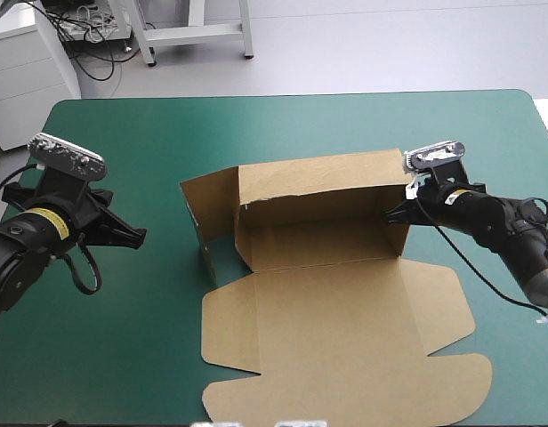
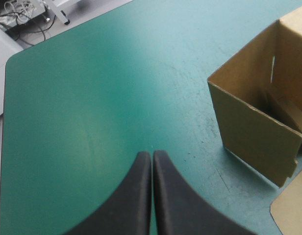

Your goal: Fold the box

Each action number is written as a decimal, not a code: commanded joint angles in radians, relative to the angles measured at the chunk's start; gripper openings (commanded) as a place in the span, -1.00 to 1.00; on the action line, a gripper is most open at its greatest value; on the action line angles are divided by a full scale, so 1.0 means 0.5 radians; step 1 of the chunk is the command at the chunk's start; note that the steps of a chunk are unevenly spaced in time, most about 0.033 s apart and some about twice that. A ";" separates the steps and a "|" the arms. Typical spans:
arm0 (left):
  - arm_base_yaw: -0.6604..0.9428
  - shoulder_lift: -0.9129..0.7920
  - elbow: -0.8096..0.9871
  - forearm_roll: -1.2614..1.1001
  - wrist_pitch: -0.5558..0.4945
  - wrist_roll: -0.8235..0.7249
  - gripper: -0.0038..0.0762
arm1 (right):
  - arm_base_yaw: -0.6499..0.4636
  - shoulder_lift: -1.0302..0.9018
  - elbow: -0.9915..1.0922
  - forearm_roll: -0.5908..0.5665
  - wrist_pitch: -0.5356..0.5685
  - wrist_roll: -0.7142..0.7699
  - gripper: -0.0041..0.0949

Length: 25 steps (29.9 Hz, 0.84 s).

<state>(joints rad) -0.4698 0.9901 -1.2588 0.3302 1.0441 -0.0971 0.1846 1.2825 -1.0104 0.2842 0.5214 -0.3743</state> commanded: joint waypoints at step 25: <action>0.094 -0.018 0.163 0.199 -0.273 -0.150 -0.93 | -0.010 0.658 -1.095 -0.088 1.236 0.272 -0.96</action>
<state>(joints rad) -0.4273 0.9929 -1.1531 0.4062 0.9719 -0.1558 0.1837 1.5610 -1.4998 0.2357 1.1332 -0.2379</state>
